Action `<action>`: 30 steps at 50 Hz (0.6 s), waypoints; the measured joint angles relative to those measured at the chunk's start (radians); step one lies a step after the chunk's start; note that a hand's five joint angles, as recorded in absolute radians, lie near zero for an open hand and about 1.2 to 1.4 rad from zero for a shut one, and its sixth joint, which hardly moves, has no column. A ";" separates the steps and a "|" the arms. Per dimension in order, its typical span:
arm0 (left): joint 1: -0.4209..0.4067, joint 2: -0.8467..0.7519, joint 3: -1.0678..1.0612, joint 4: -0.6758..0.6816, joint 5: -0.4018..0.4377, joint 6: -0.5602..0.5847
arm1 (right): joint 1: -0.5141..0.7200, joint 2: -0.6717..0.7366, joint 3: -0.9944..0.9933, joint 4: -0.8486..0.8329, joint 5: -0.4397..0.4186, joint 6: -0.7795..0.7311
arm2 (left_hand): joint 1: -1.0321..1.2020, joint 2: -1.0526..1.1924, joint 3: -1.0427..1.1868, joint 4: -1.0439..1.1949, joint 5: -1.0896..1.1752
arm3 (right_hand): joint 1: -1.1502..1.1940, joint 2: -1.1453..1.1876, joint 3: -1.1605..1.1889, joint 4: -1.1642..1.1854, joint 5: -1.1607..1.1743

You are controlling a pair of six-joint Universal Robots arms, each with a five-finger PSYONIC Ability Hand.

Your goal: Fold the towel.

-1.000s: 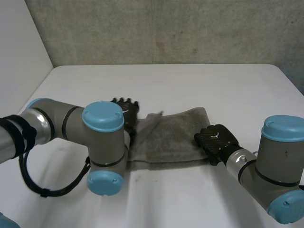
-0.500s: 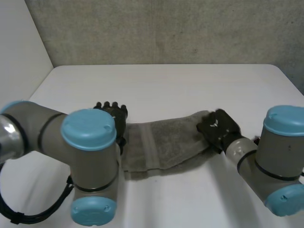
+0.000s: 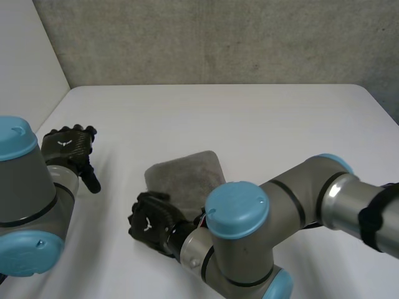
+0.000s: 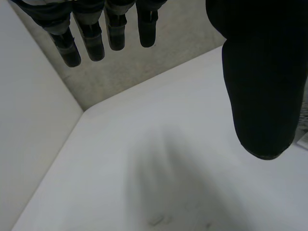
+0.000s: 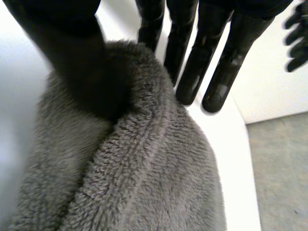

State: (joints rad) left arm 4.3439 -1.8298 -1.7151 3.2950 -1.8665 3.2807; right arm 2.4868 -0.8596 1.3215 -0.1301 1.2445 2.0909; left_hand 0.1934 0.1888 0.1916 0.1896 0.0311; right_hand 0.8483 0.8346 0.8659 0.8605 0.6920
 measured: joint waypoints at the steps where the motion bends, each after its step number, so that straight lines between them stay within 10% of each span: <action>1: 0.001 0.001 0.002 0.000 0.011 -0.002 | -0.005 -0.017 0.008 -0.007 0.002 0.021 | 0.000 0.000 0.000 0.000 0.000 | -0.182 -0.186 -0.155 -0.158 -0.186; 5: -0.007 0.000 0.019 0.002 0.031 -0.005 | -0.039 -0.098 0.046 -0.052 0.017 0.157 | 0.000 0.000 0.000 0.000 0.000 | -0.581 -0.574 -0.597 -0.586 -0.621; 18: -0.153 -0.072 0.132 0.001 0.054 -0.058 | -0.325 -0.306 0.139 -0.007 0.093 0.904 | 0.000 0.000 0.000 -0.001 0.000 | -0.617 -0.586 -0.620 -0.600 -0.630; 30: -0.262 -0.228 0.154 -0.008 0.082 -0.079 | -0.382 -0.133 0.029 0.163 0.088 0.958 | 0.000 0.000 0.000 -0.001 0.000 | -0.617 -0.586 -0.620 -0.600 -0.630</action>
State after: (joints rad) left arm 4.0822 -2.0581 -1.5609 3.2873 -1.7841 3.2013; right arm 2.1046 -0.9923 1.3510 0.0325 1.3325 3.0488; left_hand 0.1933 0.1884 0.1915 0.1889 0.0308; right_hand 0.2315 0.2488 0.2458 0.2608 0.0616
